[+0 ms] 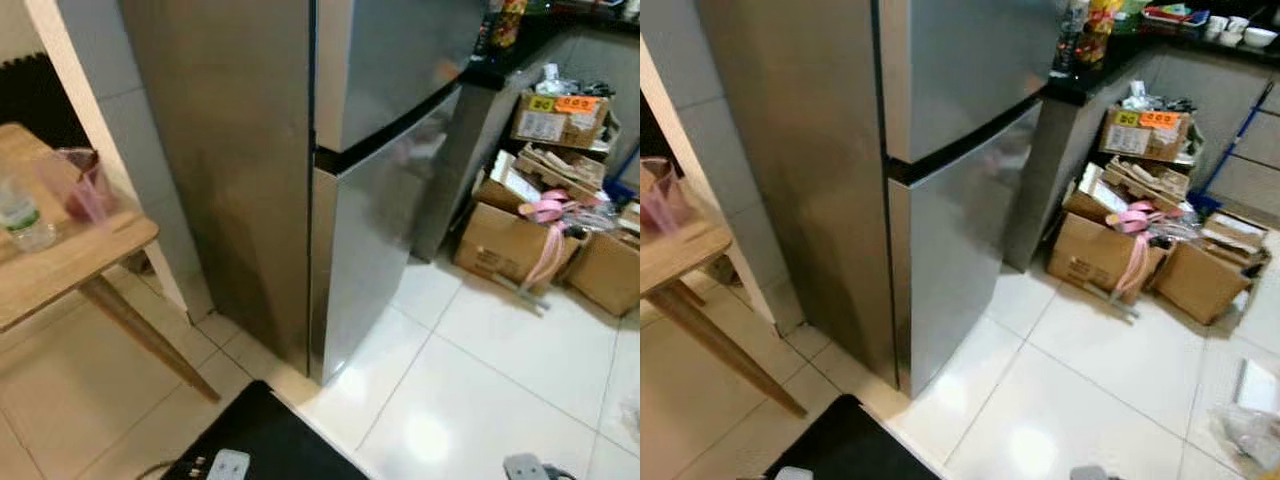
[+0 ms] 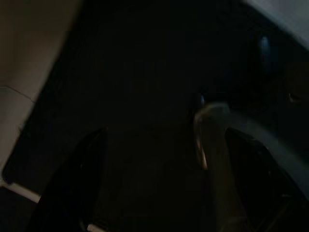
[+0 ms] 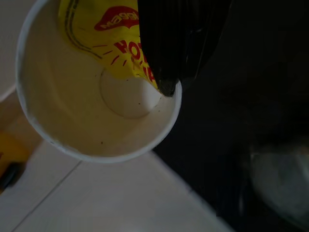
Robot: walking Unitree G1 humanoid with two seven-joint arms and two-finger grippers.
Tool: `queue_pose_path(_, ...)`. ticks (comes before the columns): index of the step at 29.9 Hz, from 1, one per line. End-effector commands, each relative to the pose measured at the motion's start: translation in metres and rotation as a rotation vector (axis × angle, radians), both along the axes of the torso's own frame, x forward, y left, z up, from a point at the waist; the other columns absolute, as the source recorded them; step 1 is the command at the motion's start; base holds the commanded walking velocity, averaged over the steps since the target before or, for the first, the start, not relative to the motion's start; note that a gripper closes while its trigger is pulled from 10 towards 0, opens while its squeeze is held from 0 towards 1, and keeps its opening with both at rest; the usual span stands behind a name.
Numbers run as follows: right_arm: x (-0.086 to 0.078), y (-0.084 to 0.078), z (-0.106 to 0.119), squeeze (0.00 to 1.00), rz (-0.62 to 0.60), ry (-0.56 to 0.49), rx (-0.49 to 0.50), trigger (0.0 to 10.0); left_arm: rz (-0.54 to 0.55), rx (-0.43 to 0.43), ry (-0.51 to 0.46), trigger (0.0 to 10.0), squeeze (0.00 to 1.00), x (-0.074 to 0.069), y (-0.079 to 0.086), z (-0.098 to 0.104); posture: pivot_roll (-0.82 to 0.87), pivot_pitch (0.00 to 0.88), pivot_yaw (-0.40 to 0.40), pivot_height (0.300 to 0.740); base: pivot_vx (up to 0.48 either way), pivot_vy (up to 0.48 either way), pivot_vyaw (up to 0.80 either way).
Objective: Restocking fridge
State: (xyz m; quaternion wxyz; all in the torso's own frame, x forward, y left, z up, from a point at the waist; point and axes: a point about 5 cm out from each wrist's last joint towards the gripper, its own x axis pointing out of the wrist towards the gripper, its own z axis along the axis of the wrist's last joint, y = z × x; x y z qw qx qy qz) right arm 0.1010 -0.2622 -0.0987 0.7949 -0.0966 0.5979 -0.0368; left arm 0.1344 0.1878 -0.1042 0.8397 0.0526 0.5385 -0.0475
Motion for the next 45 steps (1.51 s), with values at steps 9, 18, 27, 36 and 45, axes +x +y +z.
queue_pose_path(9,-0.034,-0.005,-0.004,0.00,-0.014,0.010,0.005,10.0,0.015,0.012,0.017,10.0,0.00,-0.004,-0.001,-0.002,-0.08,0.000,-0.016,0.740,0.199,0.000,0.00)
queue_pose_path(18,-0.089,-0.010,-0.007,0.00,-0.038,0.072,0.009,10.0,0.027,-0.018,0.014,10.0,0.00,-0.004,-0.003,-0.002,-0.08,0.000,-0.019,0.740,0.000,0.000,0.00)
queue_pose_path(27,-0.068,-0.006,-0.007,0.00,-0.031,0.034,0.040,10.0,0.029,-0.027,0.024,10.0,0.00,-0.005,-0.006,-0.003,-0.08,0.000,-0.019,0.740,0.000,-0.380,0.00)
queue_pose_path(36,-0.067,-0.006,-0.007,0.00,-0.018,0.030,0.046,10.0,0.029,-0.032,0.024,10.0,0.00,-0.005,-0.007,-0.003,-0.08,0.000,-0.018,0.740,0.000,-0.429,0.00)
queue_pose_path(45,-0.082,-0.006,-0.007,0.00,0.004,0.057,0.068,10.0,0.050,-0.016,0.015,10.0,0.00,-0.005,-0.004,-0.002,-0.08,0.000,-0.022,0.740,0.000,-0.228,0.79)
